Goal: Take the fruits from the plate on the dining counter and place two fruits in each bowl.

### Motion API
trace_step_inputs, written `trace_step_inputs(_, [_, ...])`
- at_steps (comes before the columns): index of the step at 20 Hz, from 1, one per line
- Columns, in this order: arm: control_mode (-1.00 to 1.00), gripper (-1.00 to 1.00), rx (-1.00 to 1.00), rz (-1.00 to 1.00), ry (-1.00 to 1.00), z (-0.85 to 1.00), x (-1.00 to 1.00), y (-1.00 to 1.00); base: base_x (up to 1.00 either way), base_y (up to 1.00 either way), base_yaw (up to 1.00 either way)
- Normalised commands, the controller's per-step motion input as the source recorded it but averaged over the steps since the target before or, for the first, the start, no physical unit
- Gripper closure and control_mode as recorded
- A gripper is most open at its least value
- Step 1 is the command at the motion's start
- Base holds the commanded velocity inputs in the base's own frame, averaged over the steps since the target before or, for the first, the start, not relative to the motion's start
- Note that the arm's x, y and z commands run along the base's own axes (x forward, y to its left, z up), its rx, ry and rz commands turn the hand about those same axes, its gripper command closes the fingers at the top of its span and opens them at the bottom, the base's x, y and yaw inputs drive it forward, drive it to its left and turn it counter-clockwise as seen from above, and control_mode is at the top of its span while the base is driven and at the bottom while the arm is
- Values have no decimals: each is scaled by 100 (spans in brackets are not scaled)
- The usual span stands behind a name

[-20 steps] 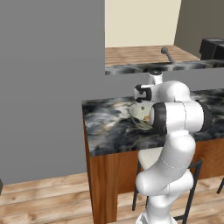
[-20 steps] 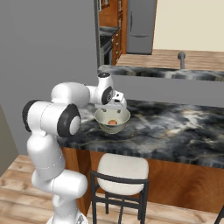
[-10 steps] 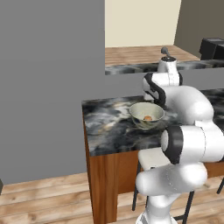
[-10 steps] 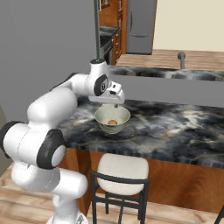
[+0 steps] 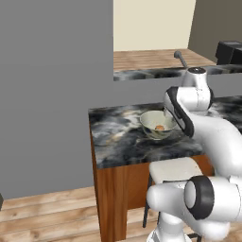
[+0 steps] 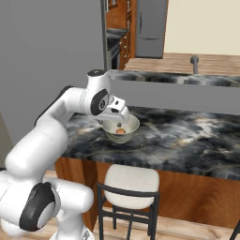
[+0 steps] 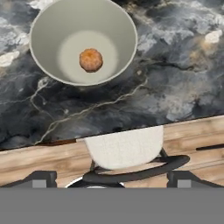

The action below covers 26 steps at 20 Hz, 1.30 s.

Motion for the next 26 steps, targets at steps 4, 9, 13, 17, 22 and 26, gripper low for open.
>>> trace_step_inputs(4, [-100,-100,0,0,-1,13,-54,32,0,0,0])
trace_step_inputs(9, [-100,-100,0,0,-2,7,-55,3,0,0,0])
trace_step_inputs(13, [100,-100,0,0,0,3,-12,1,-13,-1,0])
trace_step_inputs(17, [100,-100,0,0,0,0,0,0,-65,-34,0])
trace_step_inputs(22, [100,-100,0,0,0,0,0,0,-41,-96,-2])
trace_step_inputs(26, [100,-100,0,0,0,0,0,0,-6,-100,0])
